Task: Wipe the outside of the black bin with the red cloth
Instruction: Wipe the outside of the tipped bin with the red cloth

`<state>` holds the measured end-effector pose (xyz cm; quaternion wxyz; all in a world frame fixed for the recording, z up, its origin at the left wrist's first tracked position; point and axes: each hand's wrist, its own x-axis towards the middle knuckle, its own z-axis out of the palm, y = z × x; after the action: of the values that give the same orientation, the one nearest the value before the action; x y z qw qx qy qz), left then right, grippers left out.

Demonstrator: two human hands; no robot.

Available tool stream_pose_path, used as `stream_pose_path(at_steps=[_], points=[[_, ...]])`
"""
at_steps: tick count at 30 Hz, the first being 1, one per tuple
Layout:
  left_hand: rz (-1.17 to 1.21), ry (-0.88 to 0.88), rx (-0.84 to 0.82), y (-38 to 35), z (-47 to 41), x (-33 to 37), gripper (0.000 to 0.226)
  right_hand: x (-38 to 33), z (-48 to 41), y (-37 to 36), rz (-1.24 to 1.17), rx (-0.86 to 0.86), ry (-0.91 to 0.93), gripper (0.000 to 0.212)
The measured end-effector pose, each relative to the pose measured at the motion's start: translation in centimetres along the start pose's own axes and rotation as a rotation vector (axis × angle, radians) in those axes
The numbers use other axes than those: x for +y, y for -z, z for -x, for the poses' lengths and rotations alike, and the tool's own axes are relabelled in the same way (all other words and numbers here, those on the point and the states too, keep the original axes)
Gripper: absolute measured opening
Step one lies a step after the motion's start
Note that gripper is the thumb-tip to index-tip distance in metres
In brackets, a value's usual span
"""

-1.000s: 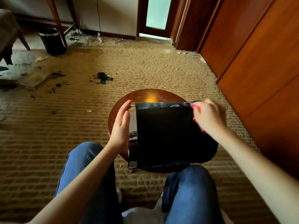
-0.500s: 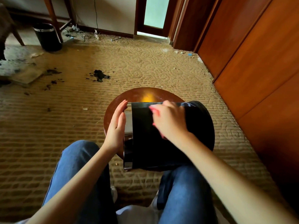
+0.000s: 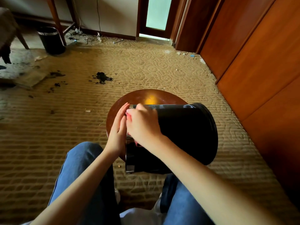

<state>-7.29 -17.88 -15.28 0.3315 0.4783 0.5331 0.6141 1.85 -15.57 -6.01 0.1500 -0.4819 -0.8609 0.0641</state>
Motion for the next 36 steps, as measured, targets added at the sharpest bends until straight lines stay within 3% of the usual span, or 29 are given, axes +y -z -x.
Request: stream_pose_path(at_steps=[3, 7, 9, 12, 18, 20, 23, 29, 32, 36], points=[[-0.047, -0.012, -0.004, 0.0, 0.3, 0.0, 0.044, 5.4, 0.8, 1.8, 0.001, 0.011, -0.006, 0.029], [-0.044, 0.015, 0.001, -0.1, 0.3, 0.0, 0.05, 17.0, 2.0, 6.3, 0.148, 0.053, -0.331, 0.026], [-0.037, 0.006, 0.005, -0.3, 0.2, 0.0, 0.051, 18.6, 2.2, 6.7, 0.107, 0.06, -0.404, 0.024], [-0.019, 0.008, 0.013, -0.4, 0.3, 0.0, 0.05, 14.1, 1.4, 4.2, 0.119, 0.12, -0.354, 0.024], [0.034, 0.006, 0.016, -0.2, 0.2, 0.2, 0.04, -0.3, -0.2, -0.5, 0.044, 0.03, 0.009, 0.028], [0.038, 0.005, 0.024, -0.2, 0.6, 0.2, 0.04, -0.2, 0.3, -0.5, 0.029, 0.063, 0.066, 0.029], [-0.026, -0.038, 0.038, -0.1, 0.9, 0.0, 0.043, 5.4, 1.2, 1.2, 0.017, 0.07, 0.032, 0.029], [-0.076, -0.022, 0.029, -0.1, 0.8, 0.3, 0.049, 18.4, 1.5, 6.7, 0.185, 0.064, -0.419, 0.029], [-0.053, -0.002, 0.054, -0.4, 0.9, 0.5, 0.05, 15.5, 0.6, 5.5, 0.216, 0.055, -0.422, 0.029], [-0.06, -0.015, 0.063, -0.4, 0.9, 0.4, 0.047, 4.6, 0.0, 1.5, 0.11, 0.015, -0.151, 0.028]])
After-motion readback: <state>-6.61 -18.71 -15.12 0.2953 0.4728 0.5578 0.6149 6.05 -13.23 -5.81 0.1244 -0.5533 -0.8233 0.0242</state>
